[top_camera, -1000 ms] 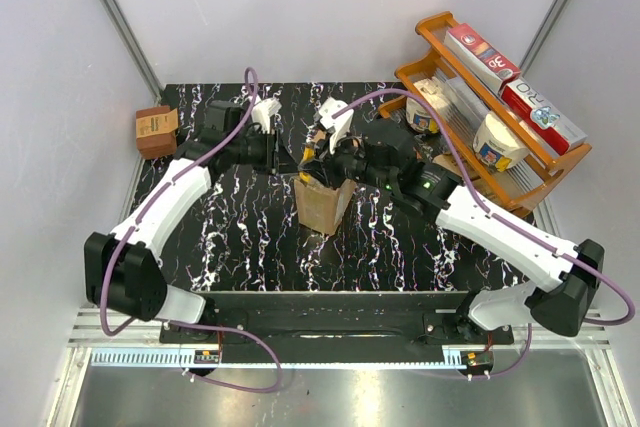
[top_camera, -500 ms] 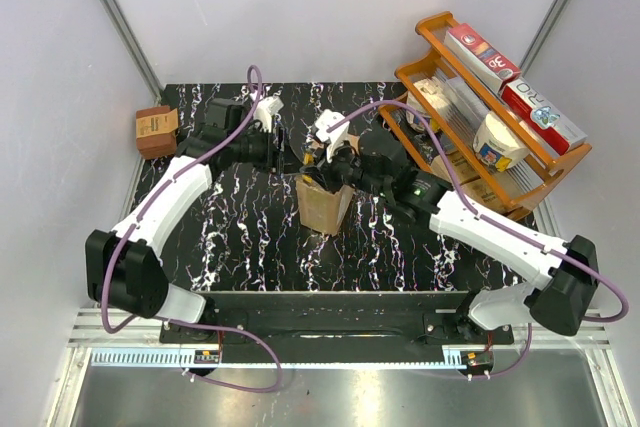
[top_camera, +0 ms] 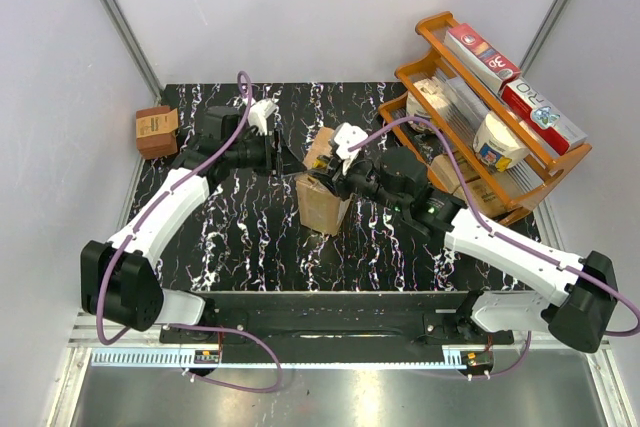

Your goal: Unpack the express box

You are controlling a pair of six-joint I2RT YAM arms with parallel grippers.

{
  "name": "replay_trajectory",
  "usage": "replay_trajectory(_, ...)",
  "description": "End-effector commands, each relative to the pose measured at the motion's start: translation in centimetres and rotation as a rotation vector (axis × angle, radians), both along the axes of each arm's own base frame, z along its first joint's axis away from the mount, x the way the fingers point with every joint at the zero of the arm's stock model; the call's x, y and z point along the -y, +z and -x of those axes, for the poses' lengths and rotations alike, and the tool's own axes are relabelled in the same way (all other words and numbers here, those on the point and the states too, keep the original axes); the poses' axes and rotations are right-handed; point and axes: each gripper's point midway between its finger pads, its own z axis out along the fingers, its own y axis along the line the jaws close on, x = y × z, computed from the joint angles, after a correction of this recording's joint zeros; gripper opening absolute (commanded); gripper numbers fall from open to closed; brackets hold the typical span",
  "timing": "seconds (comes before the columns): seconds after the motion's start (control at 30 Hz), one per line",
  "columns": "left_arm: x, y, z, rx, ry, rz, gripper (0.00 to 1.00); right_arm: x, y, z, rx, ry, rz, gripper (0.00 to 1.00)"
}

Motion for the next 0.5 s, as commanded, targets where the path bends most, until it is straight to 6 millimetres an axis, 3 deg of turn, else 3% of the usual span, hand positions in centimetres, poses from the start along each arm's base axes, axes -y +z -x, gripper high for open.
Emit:
replay_trajectory(0.0, 0.4, 2.2, -0.8, 0.075, 0.008, 0.045, 0.59, 0.0, 3.7, 0.4, 0.089, 0.020, -0.095, 0.00)
replay_trajectory(0.23, -0.9, 6.3, -1.1, 0.181, 0.109, 0.062, 0.74, 0.1, 7.4, 0.6, 0.025, 0.002, -0.171, 0.00)
replay_trajectory(0.4, -2.2, 10.5, 0.1, 0.265, 0.179, 0.147, 0.85, 0.8, 11.5, 1.4, -0.023, -0.001, -0.287, 0.00)
replay_trajectory(0.47, -2.4, 12.3, 1.4, 0.297, 0.180, 0.203, 0.89, 1.1, 13.4, 1.9, -0.032, 0.005, -0.335, 0.00)
